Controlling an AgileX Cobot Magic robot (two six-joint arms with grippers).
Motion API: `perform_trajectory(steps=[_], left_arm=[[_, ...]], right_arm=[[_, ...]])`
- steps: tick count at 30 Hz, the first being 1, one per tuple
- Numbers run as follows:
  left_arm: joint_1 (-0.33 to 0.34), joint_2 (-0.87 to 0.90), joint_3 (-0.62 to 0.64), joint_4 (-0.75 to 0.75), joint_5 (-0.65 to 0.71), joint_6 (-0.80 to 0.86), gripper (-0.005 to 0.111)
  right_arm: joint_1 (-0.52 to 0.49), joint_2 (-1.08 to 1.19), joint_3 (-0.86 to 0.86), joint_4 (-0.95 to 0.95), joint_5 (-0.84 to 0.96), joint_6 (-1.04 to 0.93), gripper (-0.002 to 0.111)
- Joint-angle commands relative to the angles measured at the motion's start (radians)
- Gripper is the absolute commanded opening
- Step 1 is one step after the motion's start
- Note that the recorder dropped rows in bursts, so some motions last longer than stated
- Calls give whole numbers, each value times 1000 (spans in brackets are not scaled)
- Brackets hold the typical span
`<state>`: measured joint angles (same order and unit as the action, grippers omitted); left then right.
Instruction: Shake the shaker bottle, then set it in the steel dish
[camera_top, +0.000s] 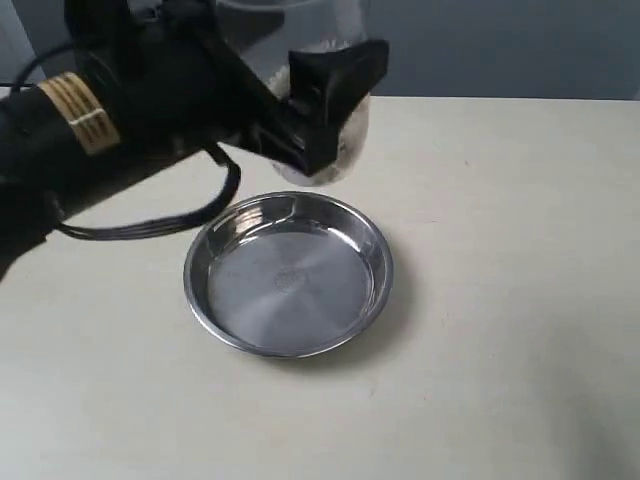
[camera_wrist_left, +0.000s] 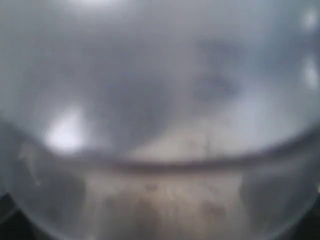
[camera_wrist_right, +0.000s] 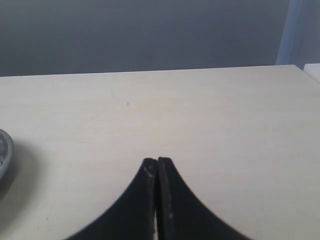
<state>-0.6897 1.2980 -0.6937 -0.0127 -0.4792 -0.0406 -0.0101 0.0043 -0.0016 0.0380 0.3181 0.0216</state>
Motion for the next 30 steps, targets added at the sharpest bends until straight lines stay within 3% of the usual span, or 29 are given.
perform_trajectory(steps=[1,7,11,14,18,23,27,30], left_arm=[[-2,138,73,-24,92,-8,0],[-30,-66,-60,61,74,-1,0],[-30,41,37,7,99,-1,0],[-30,123,85,-53,15,-4,0],[-30,-17,10,-15,-72,18,0],[-24,-36,6,-127,61,159,0],[-19,130,138,-210,-27,133,0],[-37,70,113,-122,-90,13,0]], right_arm=[[1,-4,2,-2,-11,-2,-1],[1,-4,2,-2,-11,-2,-1],[1,-4,2,-2,-11,-2,-1],[1,-4,2,-2,-11,-2,-1],[1,-4,2,-2,-11,-2,-1],[1,-4,2,-2,-11,-2,-1],[1,-4,2,-2,-11,-2,-1],[1,-4,2,-2,-11,-2,-1]])
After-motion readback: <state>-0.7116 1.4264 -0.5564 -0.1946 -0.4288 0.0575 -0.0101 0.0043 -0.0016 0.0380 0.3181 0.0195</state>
